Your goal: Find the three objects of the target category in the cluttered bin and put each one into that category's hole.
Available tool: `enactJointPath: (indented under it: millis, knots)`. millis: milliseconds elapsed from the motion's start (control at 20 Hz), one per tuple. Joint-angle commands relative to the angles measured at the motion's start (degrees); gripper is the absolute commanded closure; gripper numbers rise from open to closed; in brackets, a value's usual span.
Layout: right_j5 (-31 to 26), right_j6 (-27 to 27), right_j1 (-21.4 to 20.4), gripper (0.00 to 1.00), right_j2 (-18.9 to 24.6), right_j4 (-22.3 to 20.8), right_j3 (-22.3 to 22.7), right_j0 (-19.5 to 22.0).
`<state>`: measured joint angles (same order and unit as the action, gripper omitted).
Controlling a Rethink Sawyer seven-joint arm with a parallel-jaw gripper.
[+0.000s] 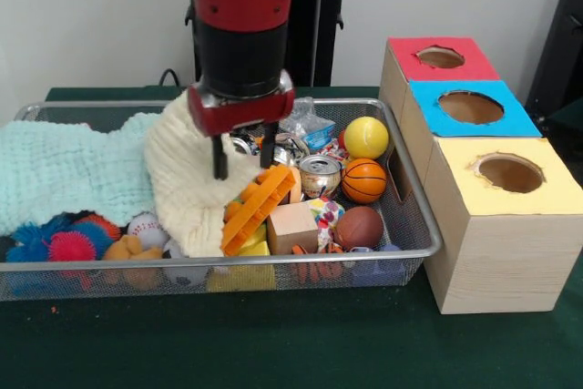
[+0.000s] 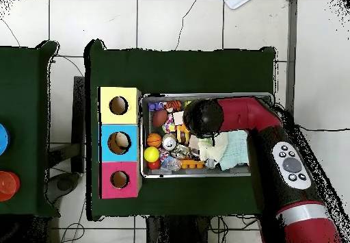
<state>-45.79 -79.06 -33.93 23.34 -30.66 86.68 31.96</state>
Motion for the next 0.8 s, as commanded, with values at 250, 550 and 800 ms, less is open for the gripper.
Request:
enactJointPath:
  millis: [250,550,800]
  knots:
    - [4.21,-18.02,-8.46,0.00,-4.55,5.54,19.09,-8.99]
    - [11.73,-22.94,-6.89,0.00,-8.07,7.57,22.80,-12.77]
    - [16.51,-24.41,-3.65,0.00,-13.66,4.90,22.51,-15.89]
